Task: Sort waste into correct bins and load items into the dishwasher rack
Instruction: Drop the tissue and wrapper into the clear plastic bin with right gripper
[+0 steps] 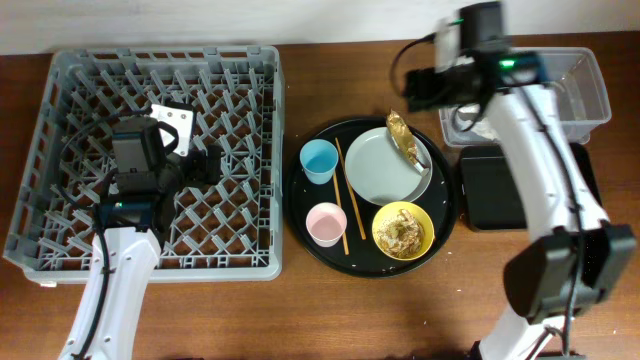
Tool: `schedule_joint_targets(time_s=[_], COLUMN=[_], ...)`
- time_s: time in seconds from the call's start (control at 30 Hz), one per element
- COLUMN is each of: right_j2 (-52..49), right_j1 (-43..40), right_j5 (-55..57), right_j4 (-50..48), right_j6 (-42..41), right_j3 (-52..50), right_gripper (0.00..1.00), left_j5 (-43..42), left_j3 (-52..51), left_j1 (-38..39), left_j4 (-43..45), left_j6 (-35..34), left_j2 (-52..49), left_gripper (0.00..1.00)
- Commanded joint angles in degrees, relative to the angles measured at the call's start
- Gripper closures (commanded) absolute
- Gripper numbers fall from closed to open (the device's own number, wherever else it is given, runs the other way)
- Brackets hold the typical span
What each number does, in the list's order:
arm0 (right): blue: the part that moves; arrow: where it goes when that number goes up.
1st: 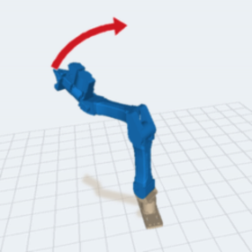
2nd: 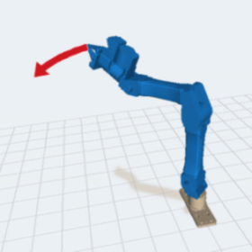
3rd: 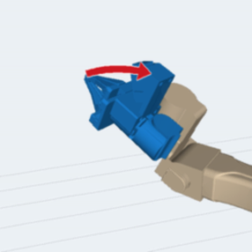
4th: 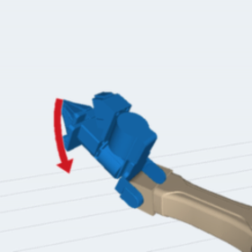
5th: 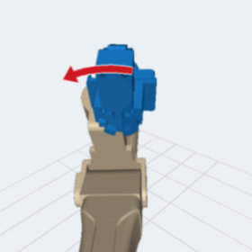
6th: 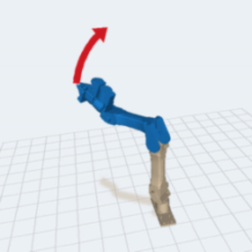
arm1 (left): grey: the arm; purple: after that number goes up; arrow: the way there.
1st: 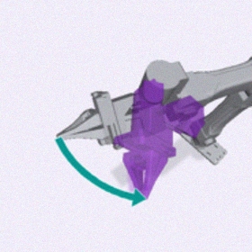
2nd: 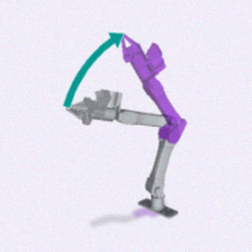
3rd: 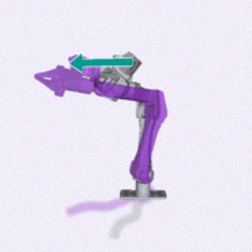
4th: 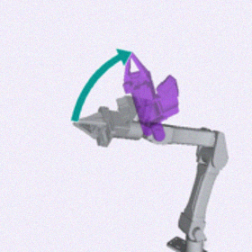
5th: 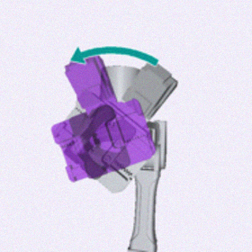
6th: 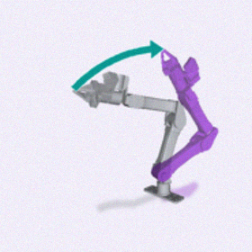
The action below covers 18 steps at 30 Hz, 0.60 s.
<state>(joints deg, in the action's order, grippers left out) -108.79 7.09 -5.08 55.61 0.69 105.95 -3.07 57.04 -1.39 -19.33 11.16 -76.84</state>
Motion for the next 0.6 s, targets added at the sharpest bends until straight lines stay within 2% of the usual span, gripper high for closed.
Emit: schedule_joint_targets(time_s=[0.0, 0.1, 0.13, 0.2, 0.27, 0.37, 0.4, 0.43, 0.5, 0.57], right_j2=[-7.26, -13.33, -14.82, -17.27, -21.11, -23.06, -23.06, -23.06, -22.62, -19.91], right_j1=[4.42, 4.13, 4.11, 4.11, 4.07, 4.09, 4.09, 4.09, 4.15, 4.09], right_j5=[5.73, 6.91, 6.91, 7.17, 7.37, 8.68, 8.85, 8.83, 8.76, 5.9], right_j4=[0.96, 1.2, 1.44, 1.84, 1.84, 1.57, 0.94, 0.74, 1.46, 5.55], right_j6=[3.56, 3.58, 3.58, 3.56, 3.56, 3.56, 3.56, 3.56, 3.37, 2.89], right_j3=[-2.23, -3.96, -4.31, -4.66, -4.72, -4.81, -4.81, -4.81, -4.15, 0.66], right_gripper=[0.26, 0.31, 0.35, 0.51, 0.52, 0.61, 0.75, 0.96, 0.96, 0.96], left_j5=[-0.81, -0.81, -0.81, -0.81, -0.81, -0.81, -0.81, -0.81, -0.81, -0.81], left_j3=[0.98, 0.98, 0.98, 0.98, 0.98, 0.98, 0.98, 0.98, 0.98, 0.98], left_j1=[-0.13, -0.13, -0.13, -0.13, -0.13, -0.13, -0.13, -0.13, -0.13, -0.13], left_j4=[0.11, 0.11, 0.11, 0.11, 0.11, 0.11, 0.11, 0.13, 0.11, 0.11], left_j6=[0.72, 0.72, 0.72, 0.72, 0.72, 0.72, 0.72, 0.72, 0.72, 0.72], left_j2=[-0.35, -0.35, -0.35, -0.35, -0.35, -0.35, -0.35, -0.35, -0.35, -0.35], left_gripper=[0.0, 0.0, 0.0, 0.0, 0.0, 0.0, 0.0, 0.0, 0.0, 0.0])
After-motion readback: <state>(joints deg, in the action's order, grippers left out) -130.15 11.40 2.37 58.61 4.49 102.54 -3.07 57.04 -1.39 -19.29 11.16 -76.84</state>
